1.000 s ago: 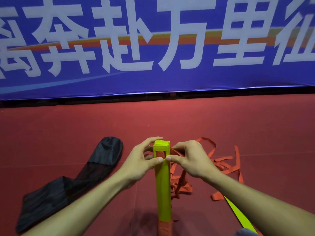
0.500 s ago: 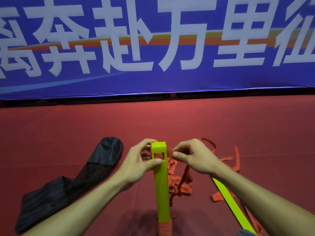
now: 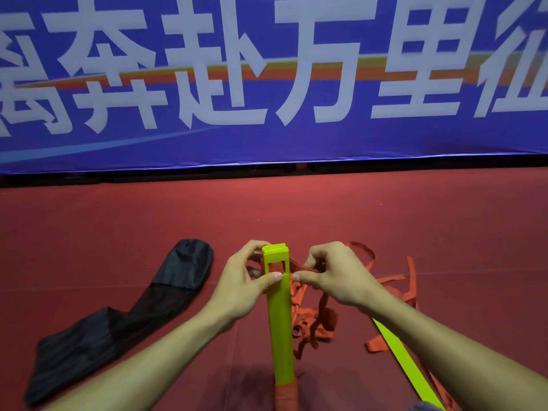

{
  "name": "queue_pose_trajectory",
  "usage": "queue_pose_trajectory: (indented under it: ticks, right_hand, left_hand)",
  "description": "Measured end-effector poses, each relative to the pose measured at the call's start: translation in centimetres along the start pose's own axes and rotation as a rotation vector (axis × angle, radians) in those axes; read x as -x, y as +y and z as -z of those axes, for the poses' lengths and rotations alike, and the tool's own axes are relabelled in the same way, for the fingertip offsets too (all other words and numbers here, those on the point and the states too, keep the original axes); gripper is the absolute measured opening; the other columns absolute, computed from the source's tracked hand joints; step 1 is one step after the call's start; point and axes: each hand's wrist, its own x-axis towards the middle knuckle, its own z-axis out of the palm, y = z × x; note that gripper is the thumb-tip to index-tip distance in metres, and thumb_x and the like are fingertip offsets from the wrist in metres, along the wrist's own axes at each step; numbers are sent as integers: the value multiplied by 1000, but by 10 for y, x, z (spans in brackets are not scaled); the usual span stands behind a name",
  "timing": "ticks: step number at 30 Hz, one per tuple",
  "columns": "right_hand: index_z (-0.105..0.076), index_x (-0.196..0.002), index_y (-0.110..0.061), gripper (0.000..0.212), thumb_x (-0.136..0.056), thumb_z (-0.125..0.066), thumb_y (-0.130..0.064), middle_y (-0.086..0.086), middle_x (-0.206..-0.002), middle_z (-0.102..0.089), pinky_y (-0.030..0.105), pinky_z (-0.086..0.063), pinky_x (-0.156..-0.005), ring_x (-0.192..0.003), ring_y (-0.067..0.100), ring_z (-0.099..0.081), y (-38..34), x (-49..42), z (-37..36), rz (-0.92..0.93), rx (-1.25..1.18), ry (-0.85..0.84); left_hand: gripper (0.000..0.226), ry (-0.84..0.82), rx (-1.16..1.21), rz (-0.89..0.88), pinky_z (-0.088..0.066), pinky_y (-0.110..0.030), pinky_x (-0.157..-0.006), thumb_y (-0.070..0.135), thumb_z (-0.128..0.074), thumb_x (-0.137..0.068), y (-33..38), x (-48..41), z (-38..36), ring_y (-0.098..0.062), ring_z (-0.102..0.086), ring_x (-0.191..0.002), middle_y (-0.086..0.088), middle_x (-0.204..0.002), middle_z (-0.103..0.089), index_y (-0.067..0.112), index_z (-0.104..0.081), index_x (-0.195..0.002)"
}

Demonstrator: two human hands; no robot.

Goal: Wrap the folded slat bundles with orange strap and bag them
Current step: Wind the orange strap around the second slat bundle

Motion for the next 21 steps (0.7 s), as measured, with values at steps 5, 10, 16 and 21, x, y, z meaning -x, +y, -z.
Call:
queue_pose_trajectory:
  ticks: [5, 10, 16, 21]
  right_hand:
    - [-50, -56, -21, 38, -75, -82, -25, -5, -54, -53, 20, -31, -48, -49, 5, -38, -4, 5, -13, 11, -72, 94]
    - [-59, -65, -11, 26, -78, -79, -21, 1, -59, -59, 29, -43, -55, -54, 10, -47, -7, 9, -19, 30, -135, 106]
    - [-65, -64, -13, 21, -76, -80, -18, 3, -61, -68, 42, -55, -63, -59, 18, -64, -6, 10, -22, -4, -234, 144]
    - [-66, -65, -16, 18, -78, -79, -14, 0, -60, -69, 42, -56, -66, -58, 12, -65, -3, 7, -19, -44, -243, 146]
  left_hand:
    - [39, -10, -12, 0, -58, -60, -79, 5, -80, -82, 5, 2, -6, -12, -62, -71, 0, -104, -64, 31, -62, -104]
    - [39, -66, -6, -5, -58, -56, -84, 5, -75, -87, 7, 7, -2, -14, -68, -89, 12, -104, -68, 31, -62, -113]
    - [73, -195, 32, 26, -60, -35, -83, -5, -71, -87, 11, 8, 4, -7, -68, -97, 6, -120, -66, 38, -48, -141]
    - [79, -254, 124, 78, -58, -41, -79, -16, -65, -86, 6, 9, 1, -18, -71, -94, 0, -129, -64, 35, -45, -144]
